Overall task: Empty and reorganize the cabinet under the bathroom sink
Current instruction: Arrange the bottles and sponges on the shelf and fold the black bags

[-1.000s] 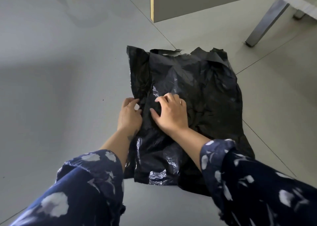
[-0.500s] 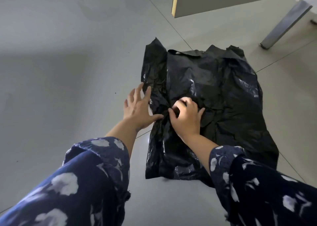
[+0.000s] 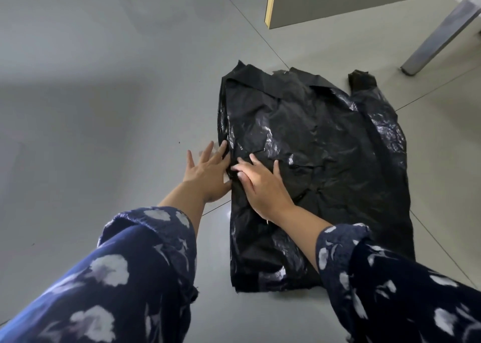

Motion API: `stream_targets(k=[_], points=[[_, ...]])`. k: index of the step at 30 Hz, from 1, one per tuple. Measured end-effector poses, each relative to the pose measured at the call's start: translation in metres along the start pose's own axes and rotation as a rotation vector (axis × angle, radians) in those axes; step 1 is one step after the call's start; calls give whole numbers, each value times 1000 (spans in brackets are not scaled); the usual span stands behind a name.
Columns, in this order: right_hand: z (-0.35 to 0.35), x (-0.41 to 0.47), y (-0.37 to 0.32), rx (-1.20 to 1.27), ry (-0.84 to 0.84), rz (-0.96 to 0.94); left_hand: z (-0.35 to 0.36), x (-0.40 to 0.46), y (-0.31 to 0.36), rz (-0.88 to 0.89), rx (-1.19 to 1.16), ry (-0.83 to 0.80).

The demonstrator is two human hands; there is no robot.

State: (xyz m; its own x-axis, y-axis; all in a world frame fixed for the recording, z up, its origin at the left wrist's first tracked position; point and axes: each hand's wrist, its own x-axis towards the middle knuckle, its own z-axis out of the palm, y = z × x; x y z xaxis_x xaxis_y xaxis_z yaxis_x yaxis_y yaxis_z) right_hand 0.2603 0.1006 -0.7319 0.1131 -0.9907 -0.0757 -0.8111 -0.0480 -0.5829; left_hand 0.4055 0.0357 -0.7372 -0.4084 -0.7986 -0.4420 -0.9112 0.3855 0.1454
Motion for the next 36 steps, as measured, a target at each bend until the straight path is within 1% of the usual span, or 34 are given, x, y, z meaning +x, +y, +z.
stream_targets(k=[3, 4, 5, 6, 8, 10, 11, 13, 16, 17, 19, 22, 24, 29, 32, 34, 36], points=[[3, -8, 14, -307, 78, -74, -5, 5, -7, 39, 61, -38], [3, -11, 19, -414, 38, -52, -8, 7, -9, 50, 70, -54], [4, -12, 24, -489, -41, -12, -11, 9, -10, 56, 67, -73], [6, -14, 28, -520, -120, 40, -13, 10, -9, 56, 54, -93], [11, -13, 32, -522, -230, 129, -15, 9, -6, 38, -3, -97], [12, -7, 28, -505, -254, 158, -12, 6, 1, -13, -101, -23], [11, -4, 25, -495, -239, 155, -11, 3, 6, -43, -148, 34], [6, -3, 25, -455, -140, 135, -8, -1, 18, -74, -191, 140], [-11, -9, 44, -494, 28, 139, -1, -3, 40, -16, -132, 231], [-19, -11, 55, -507, 54, 179, 2, -4, 48, 12, -98, 228], [-39, -18, 81, -507, 45, 322, 10, -2, 62, 31, -50, 172], [-62, -39, 119, -503, -20, 535, 17, 5, 71, 26, 42, 89], [-65, -55, 135, -471, -85, 597, 18, 10, 70, 34, 95, 49], [-76, -66, 146, -410, -201, 603, 11, 17, 56, 94, 168, -25], [-79, -79, 144, -418, -250, 593, 7, 14, 55, 126, 192, -56], [-83, -85, 142, -404, -204, 542, 8, 10, 55, 132, 157, -19], [-96, -84, 143, -369, -95, 460, 6, 7, 51, 113, 107, 76]])
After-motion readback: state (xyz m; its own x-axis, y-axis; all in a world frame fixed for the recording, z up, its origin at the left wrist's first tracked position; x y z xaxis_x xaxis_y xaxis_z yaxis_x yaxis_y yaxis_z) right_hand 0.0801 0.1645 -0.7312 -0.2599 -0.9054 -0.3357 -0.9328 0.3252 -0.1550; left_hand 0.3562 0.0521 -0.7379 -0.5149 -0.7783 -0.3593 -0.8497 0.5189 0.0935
